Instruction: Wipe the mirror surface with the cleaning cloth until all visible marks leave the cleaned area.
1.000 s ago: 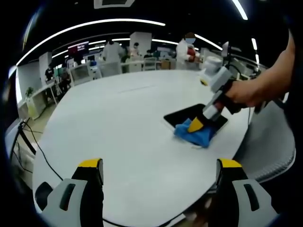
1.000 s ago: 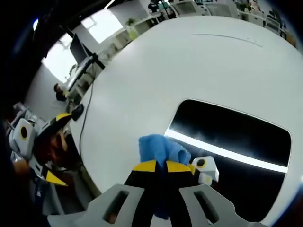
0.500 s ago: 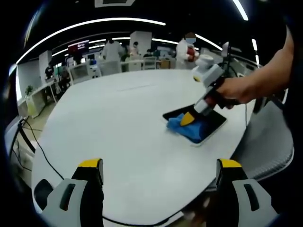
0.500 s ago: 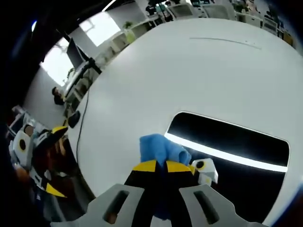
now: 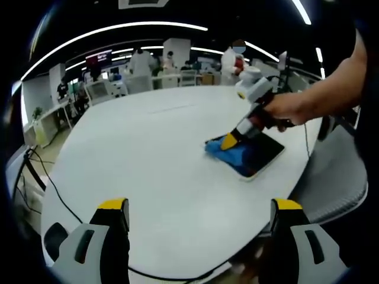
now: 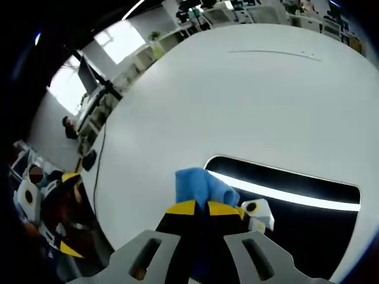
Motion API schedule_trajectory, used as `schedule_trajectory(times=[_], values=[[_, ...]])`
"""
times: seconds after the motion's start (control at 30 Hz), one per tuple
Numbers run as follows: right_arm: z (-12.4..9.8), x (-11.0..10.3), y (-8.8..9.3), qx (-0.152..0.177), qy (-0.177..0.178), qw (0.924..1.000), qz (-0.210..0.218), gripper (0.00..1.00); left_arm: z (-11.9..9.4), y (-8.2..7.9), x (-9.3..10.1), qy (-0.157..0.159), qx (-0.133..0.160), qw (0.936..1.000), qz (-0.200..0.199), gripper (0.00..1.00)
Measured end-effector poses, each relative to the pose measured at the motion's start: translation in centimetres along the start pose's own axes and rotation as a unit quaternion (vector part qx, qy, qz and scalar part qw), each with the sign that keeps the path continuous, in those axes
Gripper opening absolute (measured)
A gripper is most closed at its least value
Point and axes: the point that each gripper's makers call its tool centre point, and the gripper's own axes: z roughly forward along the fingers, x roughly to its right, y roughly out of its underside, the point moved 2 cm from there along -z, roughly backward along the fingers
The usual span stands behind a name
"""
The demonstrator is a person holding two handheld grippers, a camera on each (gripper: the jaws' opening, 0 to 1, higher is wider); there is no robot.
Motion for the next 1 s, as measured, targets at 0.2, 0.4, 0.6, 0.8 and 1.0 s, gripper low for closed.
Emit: schedule_trajectory(times=[0.2,0.4,0.6,0.8,1.0], values=[[0.6,0.3,-1.1,-0.005,0.004,0.9998,-0.021,0.00,0.0,0.5,-0.1,-0.001,-0.008,0.9999,-0.010,0.99],[0.8,0.6,-1.9,-0.005,0.010,0.9997,-0.023,0.00,0.0,0.4,-0.1,-0.003,-0.008,0.9999,-0.011,0.99],[1.1,0.8,-2.7,-0.007,0.014,0.9992,-0.037,0.00,0.3,0.4,-0.4,-0.003,-0.008,0.9999,-0.008,0.99],[1.5,1.1,-3.7,-0.012,0.030,0.9963,-0.080,0.00,0.2,0.3,-0.4,-0.004,-0.010,0.9999,-0.008,0.99],[1.8,1.2,-3.9,-0.012,0.032,0.9960,-0.082,0.00,0.0,0.5,-0.4,-0.006,-0.011,0.9999,-0.010,0.99]])
